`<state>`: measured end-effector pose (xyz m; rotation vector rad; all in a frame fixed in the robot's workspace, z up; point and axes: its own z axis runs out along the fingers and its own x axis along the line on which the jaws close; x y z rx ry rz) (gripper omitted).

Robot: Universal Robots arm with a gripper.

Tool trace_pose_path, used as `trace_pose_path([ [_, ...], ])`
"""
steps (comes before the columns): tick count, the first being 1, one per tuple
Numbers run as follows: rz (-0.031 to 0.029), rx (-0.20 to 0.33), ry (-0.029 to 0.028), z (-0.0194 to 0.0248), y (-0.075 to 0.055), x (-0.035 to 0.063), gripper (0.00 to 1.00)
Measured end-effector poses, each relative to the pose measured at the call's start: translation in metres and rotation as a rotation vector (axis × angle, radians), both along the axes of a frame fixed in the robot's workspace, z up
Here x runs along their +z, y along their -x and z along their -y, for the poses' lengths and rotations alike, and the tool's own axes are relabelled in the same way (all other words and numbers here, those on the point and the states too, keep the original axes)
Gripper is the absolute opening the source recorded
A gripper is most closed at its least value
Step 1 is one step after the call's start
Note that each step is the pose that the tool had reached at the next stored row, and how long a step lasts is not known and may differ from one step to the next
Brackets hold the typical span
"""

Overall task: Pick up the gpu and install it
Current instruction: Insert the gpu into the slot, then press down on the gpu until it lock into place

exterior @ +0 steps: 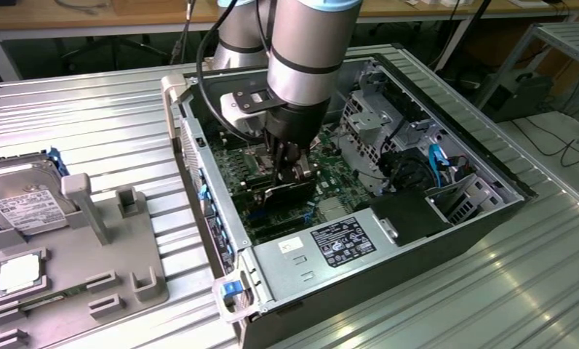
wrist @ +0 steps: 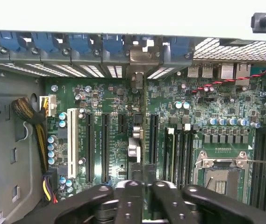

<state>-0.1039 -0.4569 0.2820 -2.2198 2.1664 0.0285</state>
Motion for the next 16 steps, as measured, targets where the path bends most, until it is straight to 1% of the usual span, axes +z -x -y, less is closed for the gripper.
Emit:
trace_pose_path([
  [1,0.0,0.0,0.0001,0.0,0.0,0.0,0.11],
  [16,0.0,0.0,0.0001,0.0,0.0,0.0,0.11],
])
